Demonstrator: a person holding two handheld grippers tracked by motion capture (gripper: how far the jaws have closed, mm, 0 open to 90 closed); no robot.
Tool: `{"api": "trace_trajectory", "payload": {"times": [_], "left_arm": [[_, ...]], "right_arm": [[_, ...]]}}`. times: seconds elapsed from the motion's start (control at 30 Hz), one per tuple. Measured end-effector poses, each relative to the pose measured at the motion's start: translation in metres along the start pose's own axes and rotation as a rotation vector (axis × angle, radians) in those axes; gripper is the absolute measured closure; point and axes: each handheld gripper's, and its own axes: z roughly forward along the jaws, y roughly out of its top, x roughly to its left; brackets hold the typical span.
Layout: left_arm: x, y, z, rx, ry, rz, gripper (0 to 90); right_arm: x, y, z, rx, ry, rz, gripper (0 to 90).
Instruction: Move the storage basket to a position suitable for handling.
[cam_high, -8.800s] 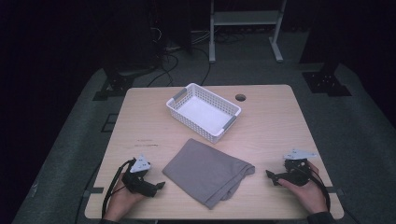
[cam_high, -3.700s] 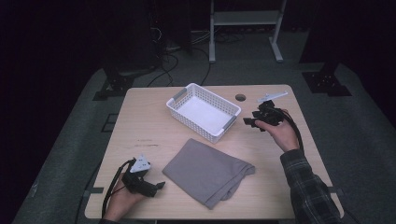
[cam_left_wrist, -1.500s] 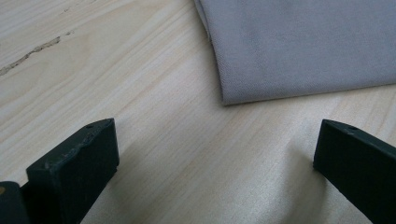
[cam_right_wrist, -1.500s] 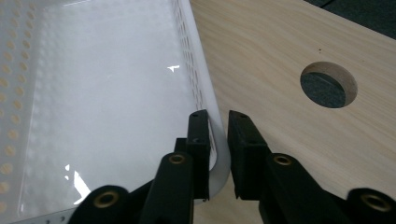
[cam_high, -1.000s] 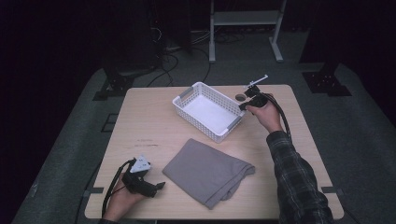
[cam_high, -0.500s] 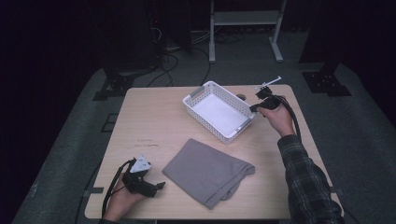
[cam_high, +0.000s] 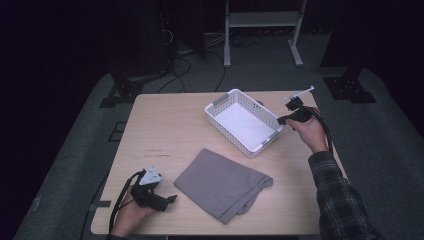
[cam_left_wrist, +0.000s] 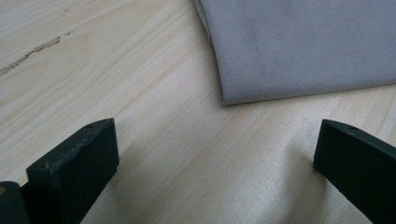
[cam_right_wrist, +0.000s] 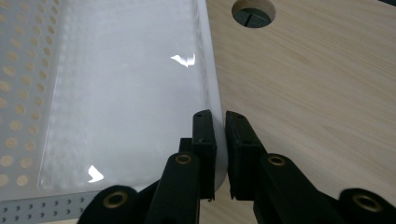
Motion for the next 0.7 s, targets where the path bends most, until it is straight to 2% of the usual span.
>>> {"api": "trace_trajectory", "payload": {"times": [0.7], "left_arm": [[0.0, 0.0, 0.0, 0.0, 0.0, 0.0, 0.0]], "right_arm": [[-0.016, -0.039, -0.023, 0.035, -0.014, 0.02, 81.7]]}}
